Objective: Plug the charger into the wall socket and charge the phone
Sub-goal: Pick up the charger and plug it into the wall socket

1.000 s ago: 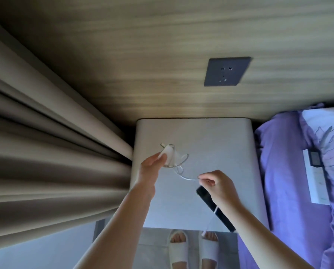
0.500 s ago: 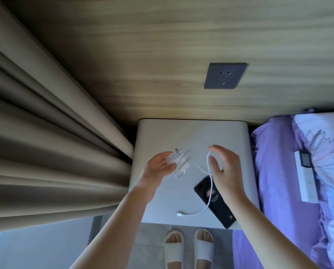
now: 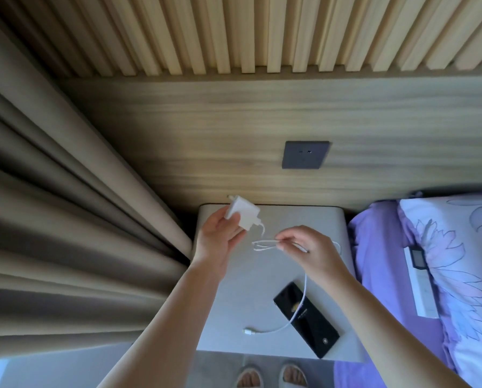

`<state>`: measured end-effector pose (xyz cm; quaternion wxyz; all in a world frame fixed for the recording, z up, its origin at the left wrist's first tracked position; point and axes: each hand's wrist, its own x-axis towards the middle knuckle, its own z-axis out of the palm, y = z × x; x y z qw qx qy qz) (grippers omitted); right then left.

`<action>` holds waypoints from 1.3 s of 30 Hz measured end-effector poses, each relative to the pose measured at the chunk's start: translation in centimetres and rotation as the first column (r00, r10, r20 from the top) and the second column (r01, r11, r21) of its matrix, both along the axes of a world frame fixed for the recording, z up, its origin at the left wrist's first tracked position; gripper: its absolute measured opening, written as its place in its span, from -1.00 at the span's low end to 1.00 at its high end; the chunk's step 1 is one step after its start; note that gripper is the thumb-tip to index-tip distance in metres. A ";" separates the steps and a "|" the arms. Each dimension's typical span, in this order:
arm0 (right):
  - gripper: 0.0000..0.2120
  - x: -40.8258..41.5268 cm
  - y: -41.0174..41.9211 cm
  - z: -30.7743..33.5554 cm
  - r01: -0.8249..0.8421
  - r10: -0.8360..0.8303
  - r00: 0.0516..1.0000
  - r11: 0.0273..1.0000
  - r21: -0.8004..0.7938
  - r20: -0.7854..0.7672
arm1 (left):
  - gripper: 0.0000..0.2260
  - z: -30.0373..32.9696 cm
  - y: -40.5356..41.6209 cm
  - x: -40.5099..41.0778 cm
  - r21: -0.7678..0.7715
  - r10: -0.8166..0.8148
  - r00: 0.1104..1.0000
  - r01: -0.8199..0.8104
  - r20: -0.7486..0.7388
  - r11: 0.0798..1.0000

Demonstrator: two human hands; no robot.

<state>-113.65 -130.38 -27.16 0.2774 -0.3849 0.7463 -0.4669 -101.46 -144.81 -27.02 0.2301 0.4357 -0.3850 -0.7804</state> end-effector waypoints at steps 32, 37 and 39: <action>-0.84 -4.7 -2.0 2.8 0.338 -0.240 0.787 0.938 -0.073 0.569 | -0.76 2.9 4.1 -9.4 -0.145 -0.426 0.904 0.428 0.043 0.892; -0.83 -6.6 -3.1 2.9 0.336 -0.213 0.749 0.938 -0.083 0.627 | -0.61 3.1 3.3 -11.8 -0.101 -0.373 0.915 0.390 0.150 0.915; -0.84 -7.2 -3.6 2.7 0.374 -0.246 0.722 0.925 -0.065 0.646 | -0.63 3.2 3.1 -12.4 -0.075 -0.380 0.913 0.394 0.149 0.916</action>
